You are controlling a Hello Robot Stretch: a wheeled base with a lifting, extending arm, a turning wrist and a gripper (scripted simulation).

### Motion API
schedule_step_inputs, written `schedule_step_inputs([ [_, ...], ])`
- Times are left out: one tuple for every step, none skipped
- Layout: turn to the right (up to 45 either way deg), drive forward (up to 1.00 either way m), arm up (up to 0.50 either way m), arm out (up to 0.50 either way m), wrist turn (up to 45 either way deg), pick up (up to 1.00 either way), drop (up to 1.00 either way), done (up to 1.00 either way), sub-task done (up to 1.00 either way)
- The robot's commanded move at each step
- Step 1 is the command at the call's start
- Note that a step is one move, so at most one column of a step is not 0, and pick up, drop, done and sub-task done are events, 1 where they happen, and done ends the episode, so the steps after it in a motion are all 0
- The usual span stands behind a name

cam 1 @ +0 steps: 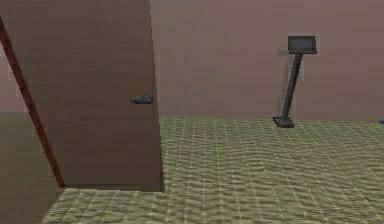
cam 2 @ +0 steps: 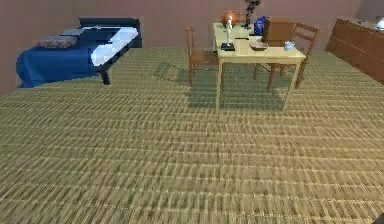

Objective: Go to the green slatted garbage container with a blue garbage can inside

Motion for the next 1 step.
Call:
schedule_step_inputs([
  [0.0, 0.35, 0.0, 0.0, 0.0, 0.0, 0.0, 0.0, 0.0],
])
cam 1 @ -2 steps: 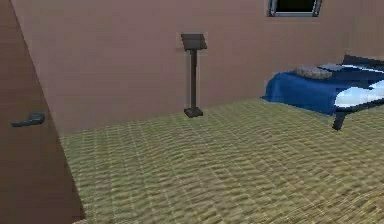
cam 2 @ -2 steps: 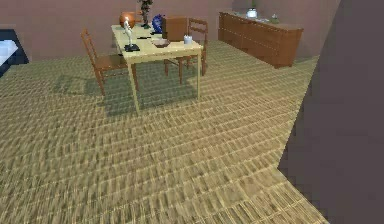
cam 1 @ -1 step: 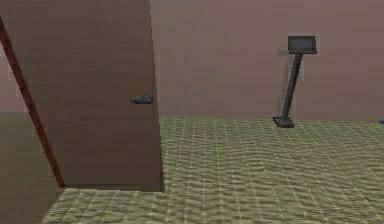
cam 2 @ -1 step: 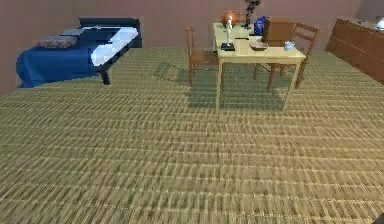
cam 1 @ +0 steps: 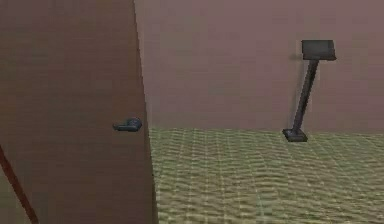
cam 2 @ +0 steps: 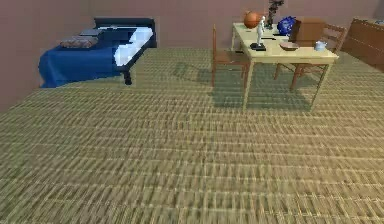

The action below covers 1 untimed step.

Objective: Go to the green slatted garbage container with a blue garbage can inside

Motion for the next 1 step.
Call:
schedule_step_inputs([
  [-45.0, 0.0, 0.0, 0.0, 0.0, 0.0, 0.0, 0.0, 0.0],
])
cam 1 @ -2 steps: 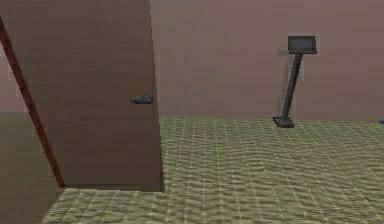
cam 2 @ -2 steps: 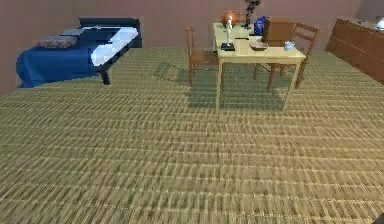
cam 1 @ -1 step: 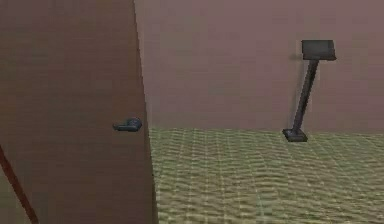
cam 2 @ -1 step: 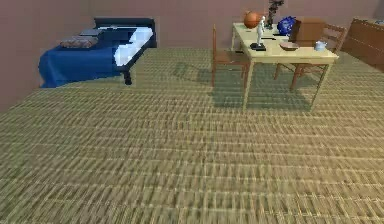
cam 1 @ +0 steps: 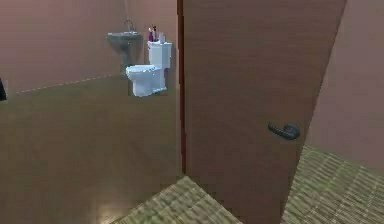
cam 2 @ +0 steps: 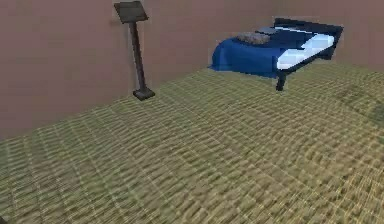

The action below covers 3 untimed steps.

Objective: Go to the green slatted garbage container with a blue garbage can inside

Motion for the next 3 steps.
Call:
schedule_step_inputs([
  [-36.0, 0.0, 0.0, 0.0, 0.0, 0.0, 0.0, 0.0, 0.0],
  [0.0, 0.6, 0.0, 0.0, 0.0, 0.0, 0.0, 0.0, 0.0],
  [-24.0, 0.0, 0.0, 0.0, 0.0, 0.0, 0.0, 0.0, 0.0],
])
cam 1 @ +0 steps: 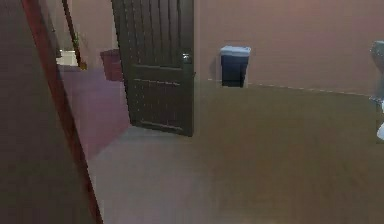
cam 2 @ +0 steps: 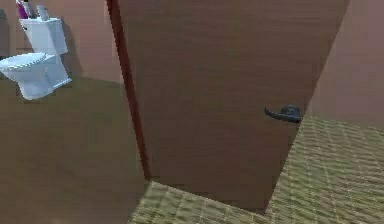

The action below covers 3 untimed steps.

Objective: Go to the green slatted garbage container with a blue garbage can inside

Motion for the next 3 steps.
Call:
schedule_step_inputs([
  [0.0, 0.95, 0.0, 0.0, 0.0, 0.0, 0.0, 0.0, 0.0],
  [-30.0, 0.0, 0.0, 0.0, 0.0, 0.0, 0.0, 0.0, 0.0],
  [0.0, 0.15, 0.0, 0.0, 0.0, 0.0, 0.0, 0.0, 0.0],
])
